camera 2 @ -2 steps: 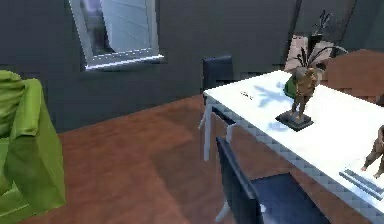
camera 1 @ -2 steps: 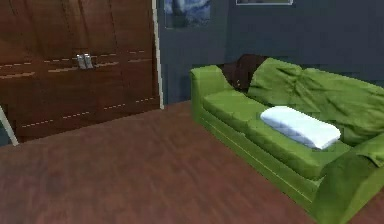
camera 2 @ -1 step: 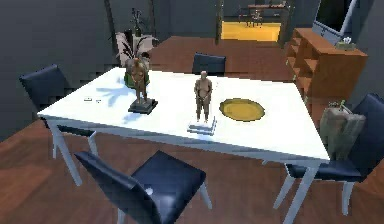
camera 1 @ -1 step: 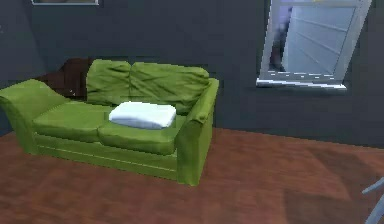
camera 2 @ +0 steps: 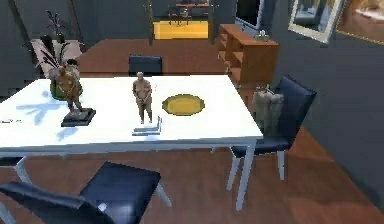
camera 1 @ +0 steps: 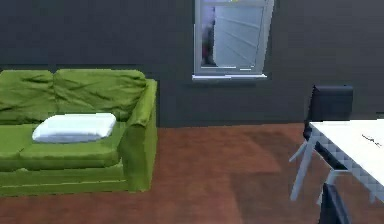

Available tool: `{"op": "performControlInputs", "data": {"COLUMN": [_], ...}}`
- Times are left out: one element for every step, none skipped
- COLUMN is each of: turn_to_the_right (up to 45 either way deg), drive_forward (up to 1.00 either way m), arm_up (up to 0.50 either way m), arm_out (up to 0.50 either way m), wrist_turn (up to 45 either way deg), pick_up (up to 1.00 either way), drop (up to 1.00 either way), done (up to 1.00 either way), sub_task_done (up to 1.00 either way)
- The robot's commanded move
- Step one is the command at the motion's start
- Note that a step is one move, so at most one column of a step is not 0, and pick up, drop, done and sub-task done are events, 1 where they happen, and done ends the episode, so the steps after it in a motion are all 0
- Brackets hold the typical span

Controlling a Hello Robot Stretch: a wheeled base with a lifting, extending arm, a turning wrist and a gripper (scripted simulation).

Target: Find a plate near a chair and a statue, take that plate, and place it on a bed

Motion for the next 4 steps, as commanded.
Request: {"op": "performControlInputs", "data": {"turn_to_the_right": [0.0,33.0,0.0,39.0], "drive_forward": [1.0,0.0,0.95,0.0], "arm_up": [0.0,0.0,0.0,0.0], "arm_out": [0.0,0.0,0.0,0.0], "wrist_turn": [0.0,0.0,0.0,0.0], "pick_up": [0.0,0.0,0.0,0.0], "drop": [0.0,0.0,0.0,0.0], "done": [0.0,0.0,0.0,0.0], "sub_task_done": [0.0,0.0,0.0,0.0]}}
